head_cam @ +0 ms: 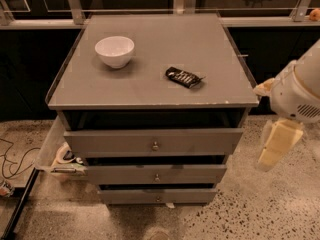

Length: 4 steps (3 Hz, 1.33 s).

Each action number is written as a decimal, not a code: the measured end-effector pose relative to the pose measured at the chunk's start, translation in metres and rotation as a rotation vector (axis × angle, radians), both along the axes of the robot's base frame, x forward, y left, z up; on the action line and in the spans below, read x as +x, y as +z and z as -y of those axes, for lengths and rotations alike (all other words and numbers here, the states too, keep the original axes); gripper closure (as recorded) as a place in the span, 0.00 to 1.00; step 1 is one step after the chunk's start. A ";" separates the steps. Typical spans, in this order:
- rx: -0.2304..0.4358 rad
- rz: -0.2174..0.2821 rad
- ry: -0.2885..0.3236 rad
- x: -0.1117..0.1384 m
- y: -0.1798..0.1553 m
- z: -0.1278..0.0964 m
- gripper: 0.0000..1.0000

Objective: Open middle drawer

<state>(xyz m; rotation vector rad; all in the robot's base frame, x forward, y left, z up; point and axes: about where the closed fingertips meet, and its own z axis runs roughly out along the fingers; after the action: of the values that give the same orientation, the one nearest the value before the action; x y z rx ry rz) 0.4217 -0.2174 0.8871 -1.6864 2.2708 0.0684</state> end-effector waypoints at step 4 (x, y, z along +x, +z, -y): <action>0.132 0.170 0.090 -0.007 -0.142 -0.013 0.00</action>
Offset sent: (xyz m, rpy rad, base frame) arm -0.0237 0.0086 -0.1613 0.2130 -0.2333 0.1355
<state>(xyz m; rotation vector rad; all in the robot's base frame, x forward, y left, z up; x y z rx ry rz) 0.4142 -0.2042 0.7446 -1.6583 2.0216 0.0894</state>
